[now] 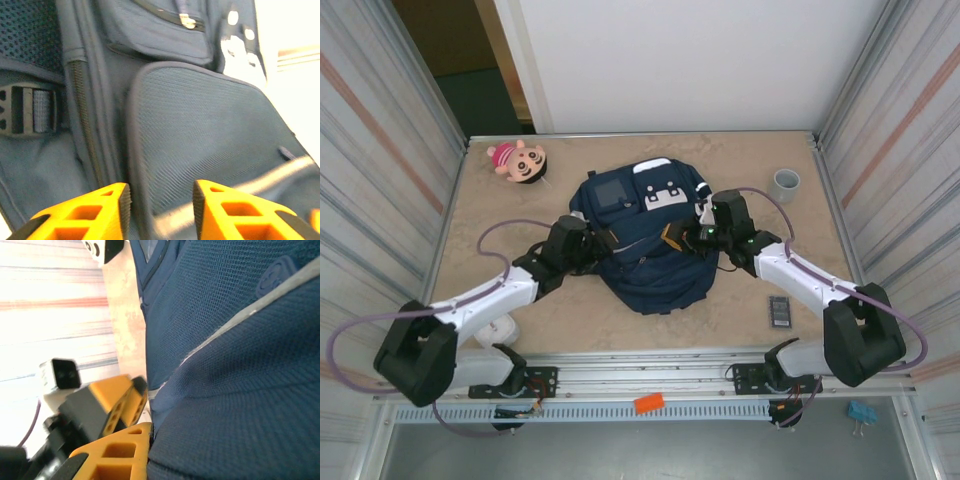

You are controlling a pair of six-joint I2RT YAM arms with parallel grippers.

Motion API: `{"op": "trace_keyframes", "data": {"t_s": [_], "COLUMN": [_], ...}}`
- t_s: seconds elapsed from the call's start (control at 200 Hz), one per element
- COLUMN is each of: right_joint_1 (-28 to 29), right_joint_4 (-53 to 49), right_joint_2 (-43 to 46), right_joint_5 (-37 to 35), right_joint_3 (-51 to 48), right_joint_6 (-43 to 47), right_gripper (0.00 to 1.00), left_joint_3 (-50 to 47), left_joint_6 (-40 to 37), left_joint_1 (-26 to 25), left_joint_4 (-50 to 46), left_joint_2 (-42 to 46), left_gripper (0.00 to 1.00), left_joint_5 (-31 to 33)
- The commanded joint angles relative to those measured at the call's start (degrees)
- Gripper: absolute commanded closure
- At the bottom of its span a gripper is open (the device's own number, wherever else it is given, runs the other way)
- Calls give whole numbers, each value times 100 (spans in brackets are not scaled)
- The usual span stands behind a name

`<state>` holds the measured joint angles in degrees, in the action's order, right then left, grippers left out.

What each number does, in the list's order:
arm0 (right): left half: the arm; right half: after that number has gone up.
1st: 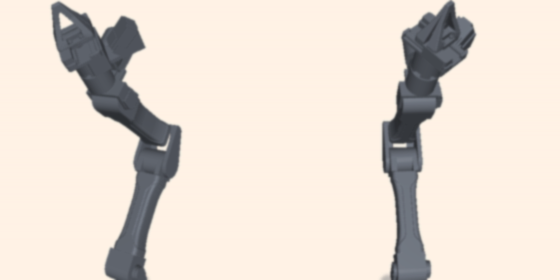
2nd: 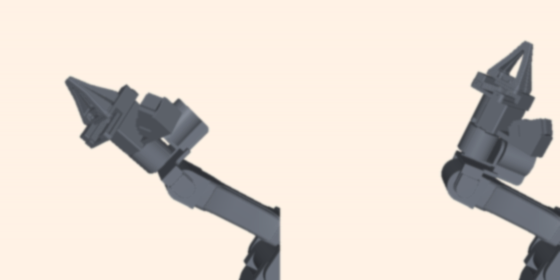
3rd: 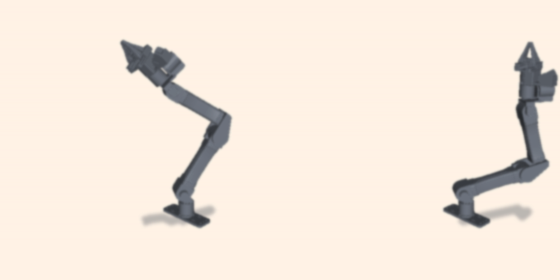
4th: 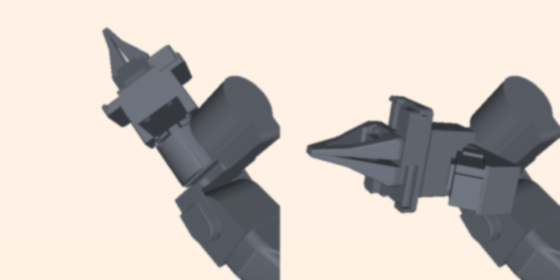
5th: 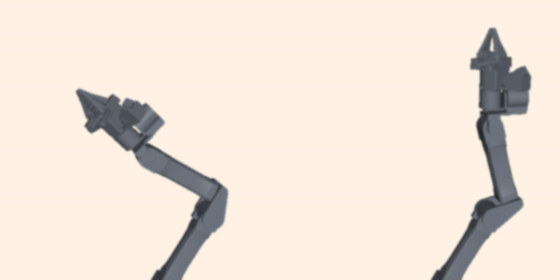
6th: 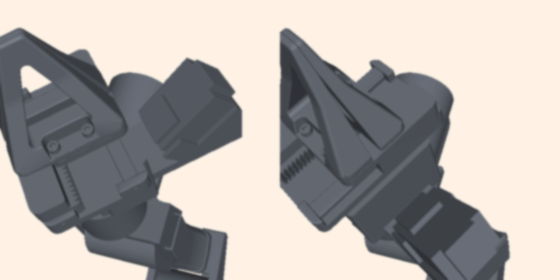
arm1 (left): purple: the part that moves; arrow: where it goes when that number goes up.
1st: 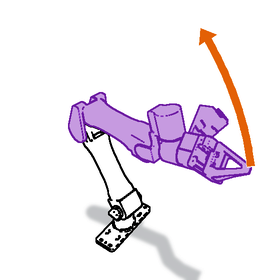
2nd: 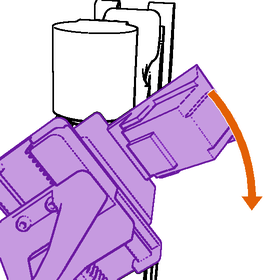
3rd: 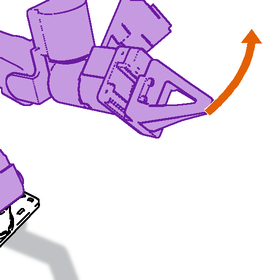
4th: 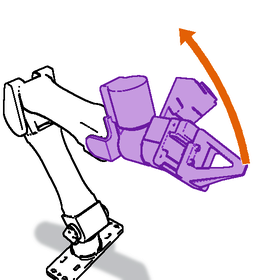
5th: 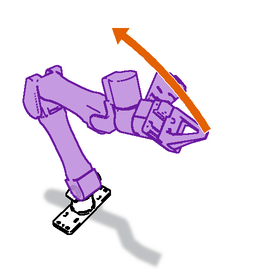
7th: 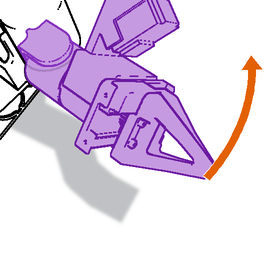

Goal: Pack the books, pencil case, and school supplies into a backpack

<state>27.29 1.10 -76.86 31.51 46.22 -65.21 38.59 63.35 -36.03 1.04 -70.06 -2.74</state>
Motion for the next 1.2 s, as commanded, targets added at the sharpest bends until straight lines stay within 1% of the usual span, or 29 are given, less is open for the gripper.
{"op": "trace_keyframes", "data": {"t_s": [0.0, 0.085, 0.16, 0.256, 0.321, 0.441, 0.636, 0.682, 0.787, 0.892, 1.037, 1.102, 1.198], "right_joint_1": [-48, -22, 20, 79, 109, 158, 220, 231, 257, 275, 286, 286, 273], "right_joint_4": [214, 189, 130, 39, 15, 10, -13, -29, -58, -58, -80, -84, -148], "right_joint_2": [143, 119, 90, 39, 6, -20, -63, -70, -85, -92, -79, -66, -32], "right_joint_5": [-135, -105, -103, -75, -42, -40, -2, 5, 18, 21, 39, 74, 90], "right_joint_3": [45, 143, 249, 376, 429, 476, 556, 573, 604, 613, 625, 615, 599], "right_joint_6": [43, 78, 135, 209, 228, 246, 270, 285, 314, 317, 321, 338, 392], "right_gripper": [94, 95, 95, 95, 95, 96, 97, 97, 98, 98, 98, 98, 99], "left_joint_3": [220, 169, 138, 181, 254, 372, 733, 834, 1047, 1142, 1126, 1111, 1068], "left_joint_6": [-417, -543, -660, -790, -816, -910, -1286, -1351, -1444, -1497, -1456, -1427, -1377], "left_joint_1": [-433, -871, -1208, -1529, -1647, -1677, -1675, -1676, -1671, -1673, -1676, -1679, -1676], "left_joint_4": [-694, -1062, -1196, -1242, -1224, -998, -681, -673, -620, -610, -668, -694, -622], "left_joint_2": [665, 930, 986, 783, 546, 145, -302, -381, -531, -693, -918, -980, -999], "left_gripper": [55, 53, 52, 52, 51, 51, 51, 53, 60, 60, 61, 64, 74], "left_joint_5": [395, 723, 861, 979, 1031, 1055, 1082, 1060, 983, 951, 1151, 1227, 1231]}}
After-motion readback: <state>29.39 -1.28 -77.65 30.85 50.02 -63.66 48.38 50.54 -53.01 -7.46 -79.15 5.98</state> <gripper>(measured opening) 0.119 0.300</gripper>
